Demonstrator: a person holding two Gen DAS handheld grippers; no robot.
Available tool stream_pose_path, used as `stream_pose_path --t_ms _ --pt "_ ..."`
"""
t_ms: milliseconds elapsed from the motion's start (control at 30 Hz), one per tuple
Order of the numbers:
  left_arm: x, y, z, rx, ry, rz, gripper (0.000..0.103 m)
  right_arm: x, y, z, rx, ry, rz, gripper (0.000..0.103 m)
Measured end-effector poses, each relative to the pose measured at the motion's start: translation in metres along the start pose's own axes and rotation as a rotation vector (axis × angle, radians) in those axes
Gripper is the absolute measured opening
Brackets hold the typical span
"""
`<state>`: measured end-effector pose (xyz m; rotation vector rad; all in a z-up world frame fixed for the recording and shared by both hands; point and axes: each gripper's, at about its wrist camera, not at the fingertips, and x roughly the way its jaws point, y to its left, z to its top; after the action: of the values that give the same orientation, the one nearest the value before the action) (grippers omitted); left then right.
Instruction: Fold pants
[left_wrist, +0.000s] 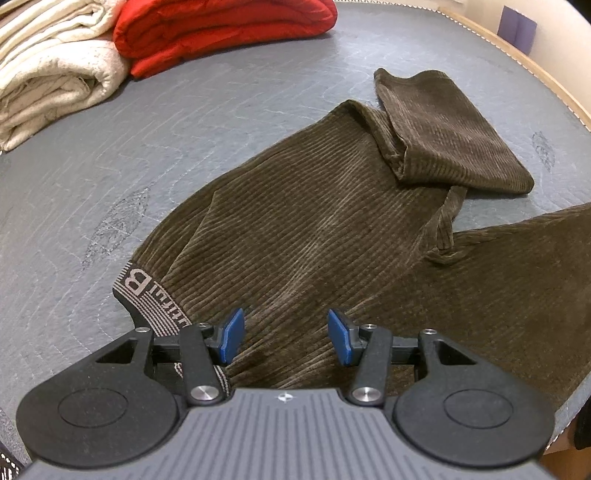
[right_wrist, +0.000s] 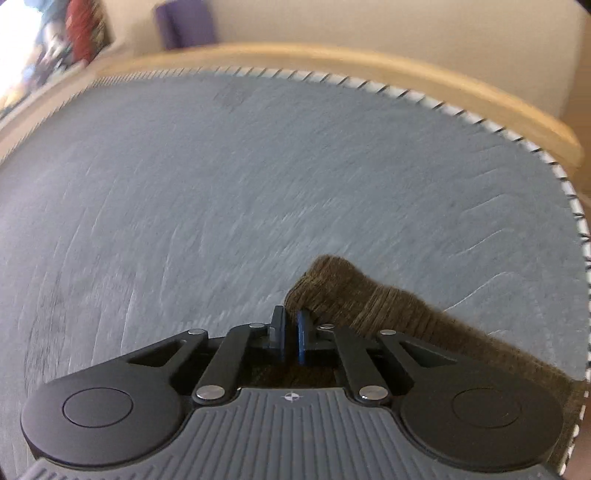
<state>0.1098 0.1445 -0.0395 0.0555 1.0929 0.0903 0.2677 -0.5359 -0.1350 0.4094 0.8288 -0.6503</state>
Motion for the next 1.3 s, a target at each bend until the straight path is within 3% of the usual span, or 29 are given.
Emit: stream_pose_path --t_ms 100,267,333,400,467,633,800,933,1067,1167,1300 --pt "-0.002 0.001 0.0 -0.005 -0.003 -0.004 0.056 -0.005 -0.006 0.004 0.075 -0.025 0.019 0.006" --pt "-0.008 0.002 -0.002 -0.008 -0.019 -0.003 0.056 -0.022 -0.003 0.005 0.043 -0.037 0.025 0.011" --pt "-0.009 0.005 -0.004 -0.013 -0.015 0.014 0.056 -0.042 0.005 0.006 0.001 -0.076 0.031 0.025" --pt "-0.009 0.008 -0.006 -0.019 -0.005 0.025 0.056 -0.067 0.013 0.005 -0.058 -0.137 0.089 0.038" --pt "-0.007 0.009 -0.009 -0.014 0.008 0.032 0.055 -0.091 0.022 0.002 -0.119 -0.183 0.15 0.039" --pt "-0.003 0.004 -0.02 0.061 0.033 0.047 0.049 -0.156 0.045 -0.009 -0.202 -0.193 0.318 0.039" --pt "0.002 0.004 -0.027 0.082 0.055 0.036 0.039 -0.245 0.073 -0.045 -0.442 -0.212 0.556 0.039" --pt "0.024 -0.005 -0.037 0.147 0.144 -0.006 0.039 -0.294 0.087 -0.08 -0.594 -0.193 0.72 0.045" --pt "0.061 0.009 -0.049 0.053 0.356 -0.014 0.039 -0.302 0.098 -0.105 -0.694 -0.179 0.787 0.047" --pt "0.057 0.014 -0.039 -0.009 0.322 -0.007 0.039 -0.283 0.107 -0.108 -0.717 -0.107 0.705 0.047" --pt "0.027 0.01 -0.019 -0.057 0.159 -0.031 0.049 -0.277 0.12 -0.102 -0.679 -0.114 0.692 0.047"
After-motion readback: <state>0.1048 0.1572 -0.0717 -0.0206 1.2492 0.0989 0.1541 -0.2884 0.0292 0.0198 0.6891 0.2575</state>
